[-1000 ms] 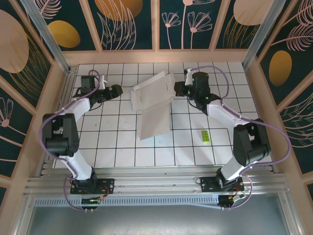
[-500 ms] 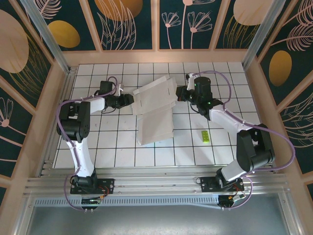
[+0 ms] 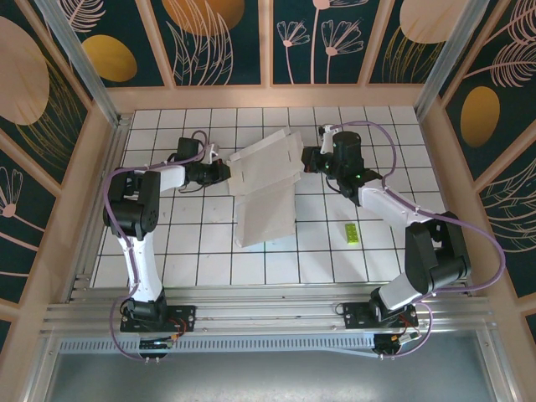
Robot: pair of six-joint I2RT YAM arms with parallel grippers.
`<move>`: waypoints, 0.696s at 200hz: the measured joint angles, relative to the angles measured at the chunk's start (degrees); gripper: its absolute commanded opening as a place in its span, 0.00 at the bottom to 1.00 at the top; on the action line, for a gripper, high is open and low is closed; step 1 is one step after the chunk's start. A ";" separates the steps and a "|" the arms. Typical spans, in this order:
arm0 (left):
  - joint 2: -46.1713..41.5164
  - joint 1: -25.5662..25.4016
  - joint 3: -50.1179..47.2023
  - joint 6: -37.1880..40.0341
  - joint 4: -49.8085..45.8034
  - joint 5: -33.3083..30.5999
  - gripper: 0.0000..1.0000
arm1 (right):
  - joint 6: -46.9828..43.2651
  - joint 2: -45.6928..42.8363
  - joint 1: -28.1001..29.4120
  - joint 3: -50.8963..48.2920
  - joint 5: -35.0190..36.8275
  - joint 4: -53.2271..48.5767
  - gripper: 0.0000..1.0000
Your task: Fold the paper box
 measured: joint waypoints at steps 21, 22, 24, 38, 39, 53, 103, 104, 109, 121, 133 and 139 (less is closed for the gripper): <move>0.04 0.00 1.77 1.70 -1.31 -0.07 0.00 | -0.52 -0.07 -0.33 0.35 0.55 -1.27 0.56; 0.02 0.00 1.86 1.81 -1.40 -0.07 0.00 | -0.68 -0.09 -0.33 0.42 0.50 -1.44 0.58; 0.02 0.00 2.03 2.21 -1.51 -0.09 0.00 | -0.81 -0.13 -0.44 0.61 0.59 -1.90 0.62; -0.15 0.00 3.39 4.76 -2.21 -0.11 0.00 | -2.69 -0.85 -1.22 1.99 0.94 -4.55 0.80; -0.20 0.00 3.45 4.98 -2.27 -0.13 0.00 | -3.10 -0.98 -1.33 2.12 1.03 -4.74 0.81; -1.14 0.00 4.00 7.76 -3.06 -0.31 0.00 | -6.34 -2.71 -2.05 3.63 1.44 -6.71 0.90; -10.95 -0.22 2.34 19.80 0.35 -0.09 0.00 | -32.92 -6.69 -2.23 11.08 -3.21 -11.58 0.89; -11.26 -0.24 2.16 20.15 0.55 -0.04 0.00 | -33.44 -6.64 -2.23 11.15 -3.32 -11.69 0.89; -12.50 -0.28 1.38 21.44 1.62 0.20 0.00 | -36.44 -6.45 -2.23 11.43 -4.09 -12.59 0.88; -15.28 -0.59 -0.24 24.74 3.26 0.70 0.00 | -43.98 -4.81 -2.14 13.07 -6.34 -16.26 0.85; -17.07 -0.87 -1.09 27.78 4.37 1.40 0.00 | -49.86 -1.95 -2.08 15.80 -7.98 -19.74 0.80; -17.59 -0.98 -1.33 29.20 4.87 1.53 0.00 | -52.59 -0.09 -1.97 17.53 -8.50 -21.40 0.77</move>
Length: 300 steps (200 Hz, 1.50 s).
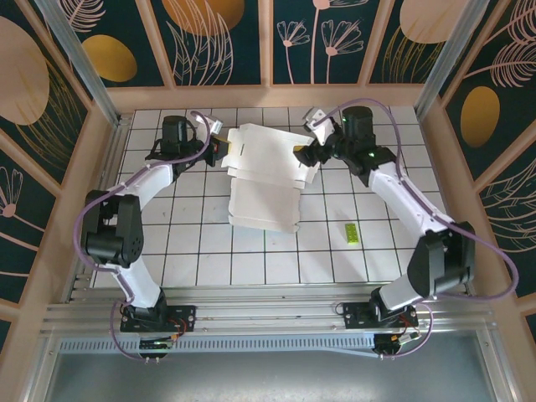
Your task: Fold the paper box
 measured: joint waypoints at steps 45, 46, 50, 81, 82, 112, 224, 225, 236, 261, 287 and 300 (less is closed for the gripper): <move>-0.79 -0.31 -2.95 6.95 1.57 -0.22 0.00 | -11.37 8.81 1.73 5.86 -0.33 -4.24 0.53; -0.79 -0.31 -3.02 7.04 1.55 -0.24 0.00 | -11.80 9.05 1.77 5.95 -0.33 -4.24 0.53; -0.79 -0.33 -3.28 7.41 1.55 -0.31 0.00 | -12.02 9.60 1.88 6.19 -0.31 -4.26 0.53; -0.81 -0.46 -4.13 9.35 1.60 -0.33 0.00 | -15.02 14.75 2.01 9.29 -0.46 -4.70 0.51; -0.81 -0.48 -4.15 9.38 1.64 -0.33 0.00 | -15.10 14.88 2.01 9.40 -0.46 -4.70 0.50; -3.10 -0.79 -6.56 10.23 2.03 -0.55 0.00 | -16.68 18.97 2.01 11.74 -1.11 -4.92 0.35; -4.00 -0.87 -8.55 6.93 11.08 -1.38 0.47 | -16.85 21.86 1.70 14.78 -4.48 -7.23 0.03; -4.02 -0.87 -8.76 6.60 11.52 -1.49 0.49 | -16.87 21.86 1.70 14.78 -4.33 -7.17 0.03; -4.61 -0.87 -10.45 3.89 14.08 -1.84 0.67 | -17.25 21.86 2.01 14.78 -1.79 -6.47 0.03; -8.28 -0.87 -13.38 -6.34 16.37 -4.48 0.99 | -19.82 21.84 4.24 14.75 6.69 -4.72 0.03; -15.78 -0.94 -13.55 -23.91 16.20 -12.17 0.97 | -22.91 20.39 8.85 11.43 16.87 0.59 0.03; -18.56 -0.94 -12.57 -32.72 14.86 -15.23 0.94 | -25.14 18.38 11.45 6.60 22.21 5.57 0.04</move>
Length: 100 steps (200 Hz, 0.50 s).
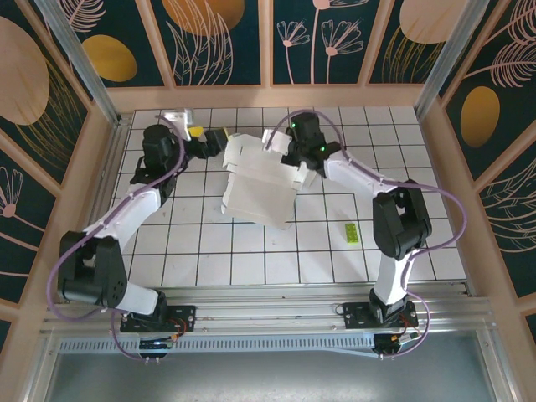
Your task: Fold the paper box
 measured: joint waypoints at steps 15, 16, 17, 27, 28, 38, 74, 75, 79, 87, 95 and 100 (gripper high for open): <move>-1.51 0.02 0.70 -10.69 -0.59 -1.49 0.83 | -3.32 -2.16 2.95 -6.32 6.16 6.25 0.04; -1.57 0.02 0.70 -11.85 -0.61 -1.49 0.82 | -3.63 -2.36 3.23 -6.93 6.73 6.95 0.04; -1.62 0.02 0.70 -12.15 -0.68 -1.49 0.81 | -3.65 -2.43 3.37 -7.23 6.95 7.32 0.04; -1.64 0.00 0.52 -18.23 -1.07 -1.38 0.74 | -5.68 -3.10 4.79 -10.73 10.27 11.15 0.05; -1.62 0.00 0.50 -18.99 -1.09 -1.40 0.74 | -6.14 -3.19 4.98 -11.23 10.78 11.78 0.05; -1.40 0.00 -0.33 -23.78 -1.27 -0.96 0.68 | -7.93 -3.48 5.73 -14.27 13.33 15.85 0.05; 0.68 -0.50 -3.54 -34.60 -3.06 2.34 0.53 | -12.96 -3.89 6.43 -22.01 20.22 26.86 0.07; 0.81 -0.55 -3.54 -34.86 -3.15 2.38 0.53 | -13.05 -3.89 6.45 -22.14 20.33 27.12 0.07; 1.20 -0.74 -3.54 -35.17 -3.34 2.75 0.51 | -13.53 -3.93 6.58 -22.80 20.90 28.28 0.07; 1.99 -1.31 -3.54 -36.13 -3.69 3.37 0.49 | -14.25 -4.04 6.93 -23.96 21.88 30.40 0.07; 2.64 -2.08 -3.54 -36.81 -4.20 3.65 0.47 | -14.99 -4.09 7.45 -25.00 22.82 32.52 0.08; 2.97 -2.69 -3.52 -37.11 -4.52 3.65 0.46 | -15.26 -4.09 7.74 -25.51 23.26 33.70 0.08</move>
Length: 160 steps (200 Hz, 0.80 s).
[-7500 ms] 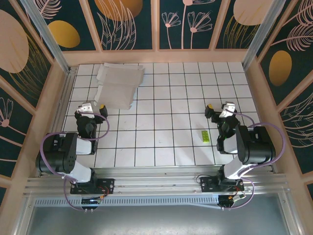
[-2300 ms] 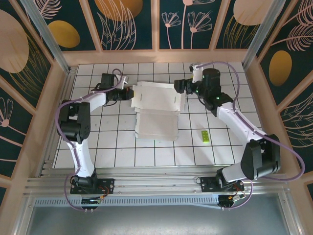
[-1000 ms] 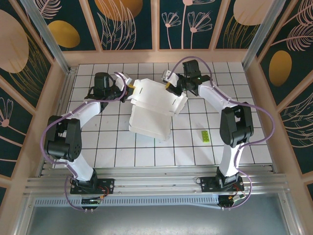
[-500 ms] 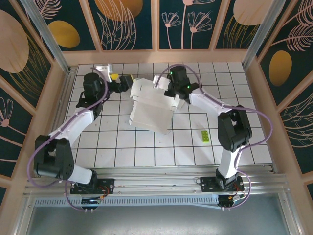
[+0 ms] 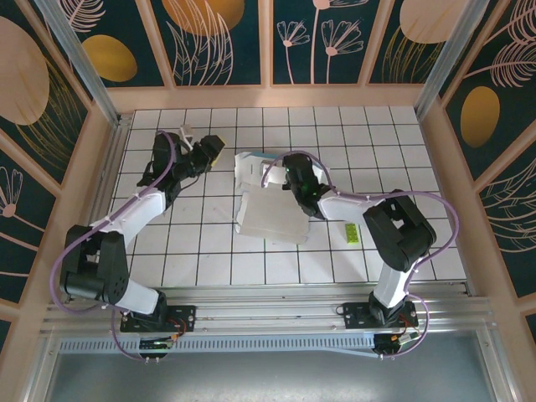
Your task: Fold the paper box
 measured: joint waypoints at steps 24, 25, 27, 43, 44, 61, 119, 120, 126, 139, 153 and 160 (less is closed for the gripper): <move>2.05 -3.19 1.09 -0.46 -1.46 -0.59 0.44 | -1.33 0.00 1.46 -1.68 1.75 4.70 0.08; 2.14 -3.28 1.18 -0.46 -1.55 -0.61 0.44 | -1.36 0.00 1.51 -1.73 1.77 4.85 0.08; 2.32 -3.48 1.38 -0.44 -1.68 -0.68 0.43 | -1.42 0.00 1.60 -1.84 1.84 5.11 0.08; 4.48 -5.03 3.32 -0.17 -2.12 -1.84 0.39 | -2.36 0.00 2.29 -2.64 2.27 7.85 0.09; 4.57 -5.07 3.41 -0.13 -2.16 -1.90 0.39 | -2.40 0.00 2.32 -2.69 2.29 7.96 0.09; 6.56 -5.33 5.03 0.96 -2.71 -3.17 0.35 | -3.69 0.00 2.86 -3.39 2.91 10.34 0.09; 14.25 -5.22 7.63 2.67 -3.37 -3.45 0.35 | -5.90 -0.11 3.23 -4.55 3.39 13.38 0.10; 14.32 -5.22 7.63 2.67 -3.34 -3.43 0.35 | -5.90 -0.11 3.26 -4.55 3.39 13.38 0.10; 14.73 -5.22 7.63 2.69 -3.32 -3.28 0.35 | -6.14 -0.11 3.28 -4.57 3.43 13.38 0.10; 15.17 -5.22 7.63 2.84 -3.26 -2.95 0.35 | -6.29 -0.11 3.34 -4.57 3.54 13.42 0.11; 15.23 -5.22 7.65 3.06 -3.04 -2.60 0.36 | -6.43 -0.11 3.45 -4.57 3.63 13.44 0.13; 15.26 -5.22 7.63 3.15 -3.06 -2.58 0.35 | -6.51 -0.11 3.52 -4.57 3.65 13.55 0.14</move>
